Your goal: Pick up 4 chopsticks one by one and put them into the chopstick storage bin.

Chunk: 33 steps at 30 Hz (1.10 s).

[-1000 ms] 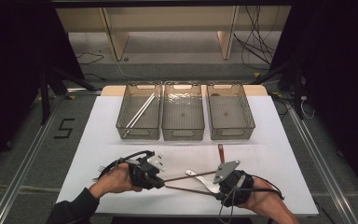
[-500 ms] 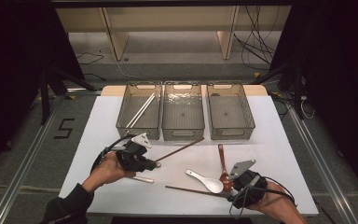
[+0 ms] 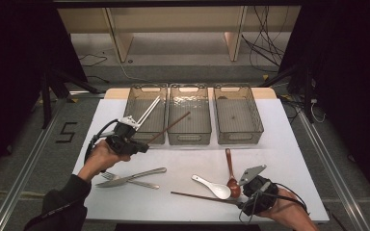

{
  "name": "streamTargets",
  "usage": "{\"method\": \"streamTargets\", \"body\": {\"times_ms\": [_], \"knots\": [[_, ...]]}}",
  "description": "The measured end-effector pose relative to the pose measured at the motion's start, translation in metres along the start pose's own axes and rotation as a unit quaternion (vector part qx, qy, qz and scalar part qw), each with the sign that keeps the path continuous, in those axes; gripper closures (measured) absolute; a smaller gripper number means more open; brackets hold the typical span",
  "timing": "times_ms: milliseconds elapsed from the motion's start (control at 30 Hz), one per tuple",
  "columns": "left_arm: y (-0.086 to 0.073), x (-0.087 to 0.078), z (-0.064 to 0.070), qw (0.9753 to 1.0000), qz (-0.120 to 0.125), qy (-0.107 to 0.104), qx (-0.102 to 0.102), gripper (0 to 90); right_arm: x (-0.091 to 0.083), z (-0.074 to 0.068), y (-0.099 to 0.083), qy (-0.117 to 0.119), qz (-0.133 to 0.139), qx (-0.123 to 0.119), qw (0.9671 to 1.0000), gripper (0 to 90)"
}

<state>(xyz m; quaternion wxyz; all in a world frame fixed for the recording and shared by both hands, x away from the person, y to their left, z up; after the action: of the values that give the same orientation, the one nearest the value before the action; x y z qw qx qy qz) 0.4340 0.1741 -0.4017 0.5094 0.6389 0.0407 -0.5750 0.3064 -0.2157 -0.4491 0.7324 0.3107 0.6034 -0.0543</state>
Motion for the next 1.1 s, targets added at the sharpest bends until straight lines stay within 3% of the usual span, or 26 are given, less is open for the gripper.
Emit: {"method": "streamTargets", "body": {"times_ms": [300,567,867,1100], "knots": [[0.026,-0.007,-0.038,0.9976,0.027,0.04,-0.048,85.1,0.003,0.0,-0.001,0.003,-0.008,-0.002,1.0,35.6],[0.044,0.005,-0.065,0.9934,0.03,0.073,-0.083,85.0,0.003,-0.001,0.0,0.005,-0.008,-0.002,1.0,35.6],[0.053,0.02,-0.083,0.9896,0.026,0.081,-0.115,85.0,0.003,-0.001,0.0,0.006,-0.008,-0.003,0.9999,35.2],[0.054,0.032,-0.096,0.9851,0.019,0.089,-0.146,84.9,0.002,-0.001,0.001,0.005,-0.006,-0.003,1.0,34.9]]}}
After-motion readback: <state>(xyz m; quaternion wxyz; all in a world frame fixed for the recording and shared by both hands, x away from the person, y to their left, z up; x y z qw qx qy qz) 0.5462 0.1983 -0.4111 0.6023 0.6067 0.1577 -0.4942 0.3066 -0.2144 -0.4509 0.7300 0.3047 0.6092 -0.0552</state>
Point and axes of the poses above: each handheld gripper's, and its own axes: x roughly forward along the jaws, y roughly out of its top, z roughly to its right, the point moved 2 cm from there along x, roughly forward along the jaws, and after that the axes turned 3 degrees about -x, right-handed, at the moved point
